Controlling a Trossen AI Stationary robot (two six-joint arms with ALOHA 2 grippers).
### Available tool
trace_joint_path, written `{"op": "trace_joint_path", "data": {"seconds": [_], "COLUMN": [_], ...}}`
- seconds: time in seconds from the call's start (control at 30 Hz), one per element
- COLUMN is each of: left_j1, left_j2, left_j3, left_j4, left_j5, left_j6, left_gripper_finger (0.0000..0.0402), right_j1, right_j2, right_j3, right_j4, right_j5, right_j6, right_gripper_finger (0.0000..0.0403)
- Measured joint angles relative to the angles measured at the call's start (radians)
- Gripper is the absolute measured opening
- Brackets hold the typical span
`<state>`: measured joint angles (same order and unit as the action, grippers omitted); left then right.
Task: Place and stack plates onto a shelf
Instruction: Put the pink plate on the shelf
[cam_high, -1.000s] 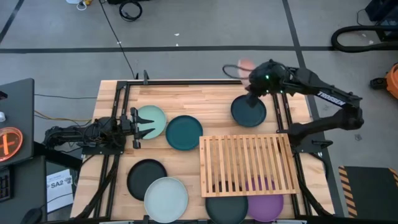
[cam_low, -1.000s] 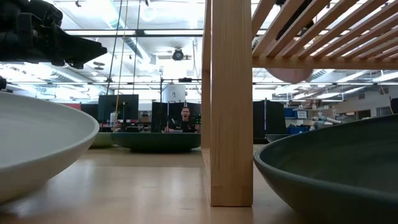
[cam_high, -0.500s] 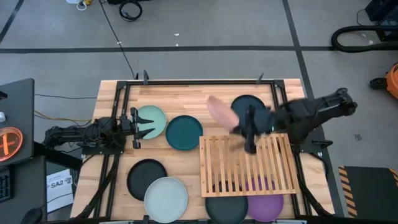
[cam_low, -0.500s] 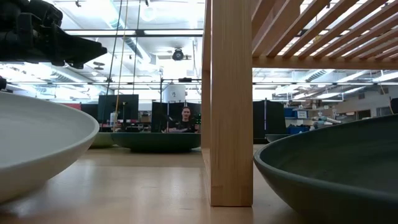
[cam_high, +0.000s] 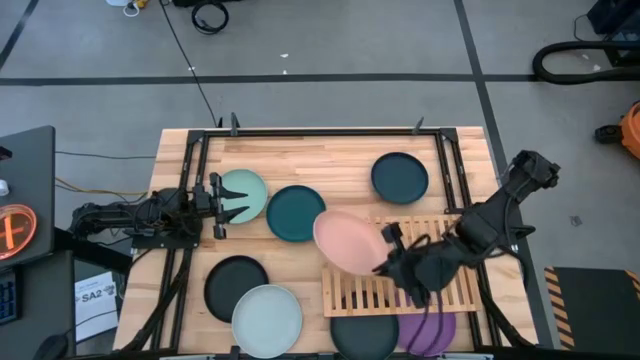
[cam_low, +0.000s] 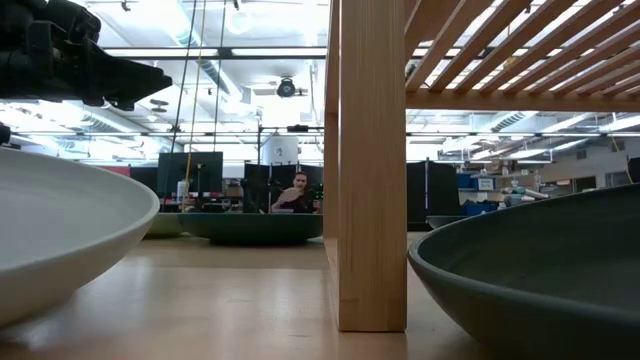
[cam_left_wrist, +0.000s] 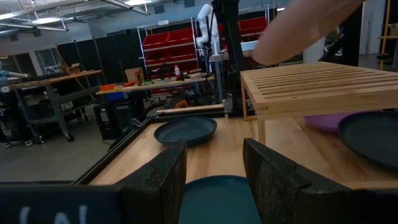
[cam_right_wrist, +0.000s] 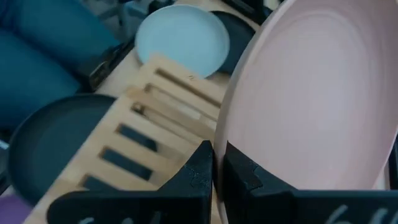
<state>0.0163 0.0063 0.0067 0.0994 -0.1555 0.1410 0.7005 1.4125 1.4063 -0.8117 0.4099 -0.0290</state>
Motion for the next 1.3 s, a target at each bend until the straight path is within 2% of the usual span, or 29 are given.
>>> {"op": "trace_joint_path", "data": {"seconds": [0.33, 0.6, 0.97, 1.3], "left_j1": [0.000, 0.000, 0.000, 0.000], "left_j2": [0.000, 0.000, 0.000, 0.000], "left_j3": [0.000, 0.000, 0.000, 0.000], "left_j4": [-0.001, -0.002, -0.002, -0.002], "left_j5": [0.000, 0.000, 0.000, -0.001], "left_j6": [0.000, 0.000, 0.000, 0.000], "left_gripper_finger": [0.0165, 0.0165, 0.0165, 0.0165], "right_j1": [0.066, 0.069, 0.069, 0.068], "right_j2": [0.009, 0.009, 0.009, 0.009], "right_j3": [0.000, 0.000, -0.001, -0.001], "right_j4": [-0.065, -0.133, -0.134, -0.133], "right_j5": [-0.008, -0.015, -0.091, -0.080], "right_j6": [0.002, 0.010, 0.010, 0.009], "right_gripper_finger": [0.0022, 0.0023, 0.0034, 0.0036]}}
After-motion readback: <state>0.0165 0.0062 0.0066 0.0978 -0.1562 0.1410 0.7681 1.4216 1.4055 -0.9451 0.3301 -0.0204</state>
